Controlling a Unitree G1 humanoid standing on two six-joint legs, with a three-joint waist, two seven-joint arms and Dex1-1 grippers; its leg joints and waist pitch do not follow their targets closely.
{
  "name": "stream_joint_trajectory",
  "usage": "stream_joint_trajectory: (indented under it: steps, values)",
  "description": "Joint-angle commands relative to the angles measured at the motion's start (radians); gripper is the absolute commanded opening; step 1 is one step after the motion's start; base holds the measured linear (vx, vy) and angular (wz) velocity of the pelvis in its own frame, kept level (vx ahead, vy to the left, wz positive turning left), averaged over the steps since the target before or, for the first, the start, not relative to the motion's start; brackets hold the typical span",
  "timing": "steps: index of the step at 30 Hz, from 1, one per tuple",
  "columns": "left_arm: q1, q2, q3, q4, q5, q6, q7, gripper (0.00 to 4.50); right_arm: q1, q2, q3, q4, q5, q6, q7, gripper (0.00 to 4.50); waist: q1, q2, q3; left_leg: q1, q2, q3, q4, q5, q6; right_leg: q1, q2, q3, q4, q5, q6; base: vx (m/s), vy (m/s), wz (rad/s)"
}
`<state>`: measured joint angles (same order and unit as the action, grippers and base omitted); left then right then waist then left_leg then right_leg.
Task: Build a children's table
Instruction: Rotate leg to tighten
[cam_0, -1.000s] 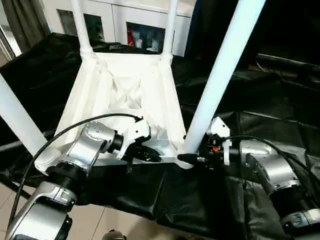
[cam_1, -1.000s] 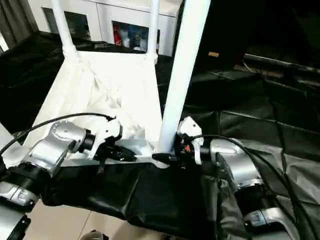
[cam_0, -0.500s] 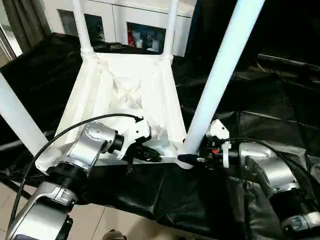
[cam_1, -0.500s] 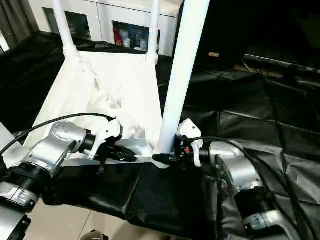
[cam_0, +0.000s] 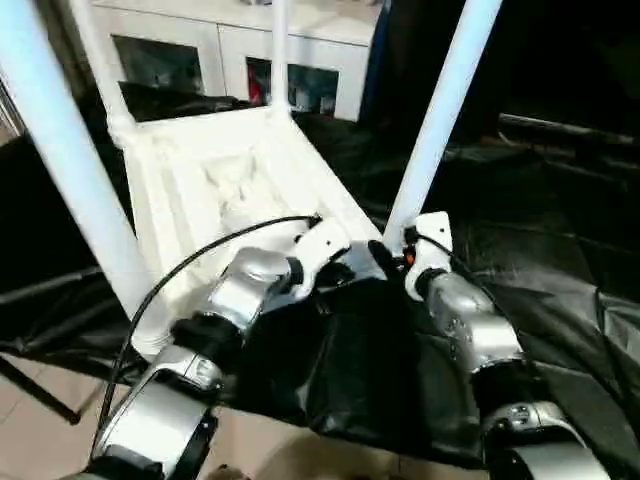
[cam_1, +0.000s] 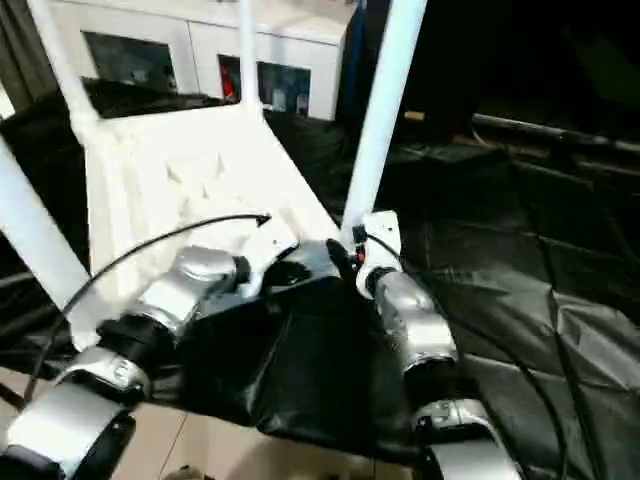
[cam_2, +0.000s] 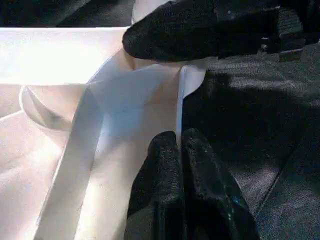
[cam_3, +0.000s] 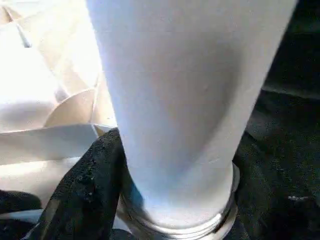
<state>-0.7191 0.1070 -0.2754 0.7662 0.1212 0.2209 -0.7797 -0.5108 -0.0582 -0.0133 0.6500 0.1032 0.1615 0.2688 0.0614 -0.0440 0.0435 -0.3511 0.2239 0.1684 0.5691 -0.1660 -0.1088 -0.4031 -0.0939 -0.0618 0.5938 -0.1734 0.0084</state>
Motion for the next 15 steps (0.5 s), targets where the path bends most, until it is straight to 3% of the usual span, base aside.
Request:
stream_joint_trajectory:
  steps: [1, 7, 9, 15]
  values:
    - [-0.015, -0.081, -0.031, 0.023, 0.002, -0.024, 0.05, 0.0, -0.003, 0.08, 0.115, 0.047, -0.057, -0.02, 0.039, 3.07, -0.003, -0.004, -0.053, -0.001, -0.008, 0.004, -0.071, -0.367, 0.009, 0.03, -0.032, 0.019, -0.099, -0.482, -0.09, 0.0, 0.0, 0.0]
    - [-0.006, -0.042, -0.027, 0.021, -0.009, -0.064, -0.023, 0.0, -0.015, 0.042, 0.097, 0.046, -0.03, -0.071, 0.113, 3.7, -0.005, -0.005, -0.05, 0.004, -0.01, 0.005, -0.071, -0.398, 0.017, 0.027, -0.033, 0.02, -0.103, -0.505, -0.096, 0.0, 0.0, 0.0]
    - [0.0, -0.021, -0.028, 0.006, -0.016, -0.065, -0.066, 0.0, -0.01, 0.017, 0.093, 0.031, -0.017, -0.075, 0.17, 3.7, -0.004, -0.006, -0.052, 0.0, -0.01, 0.005, -0.071, -0.39, 0.026, 0.032, -0.033, 0.02, -0.101, -0.494, -0.096, 0.0, 0.0, 0.0]
    - [0.031, 0.067, -0.025, -0.054, -0.054, -0.103, -0.243, 0.0, 0.03, -0.109, 0.126, -0.055, 0.014, -0.094, 0.46, 3.7, 0.001, -0.01, -0.055, -0.012, -0.004, 0.011, -0.071, -0.307, 0.055, 0.042, -0.034, 0.028, -0.086, -0.375, -0.139, 0.0, 0.0, 0.0]
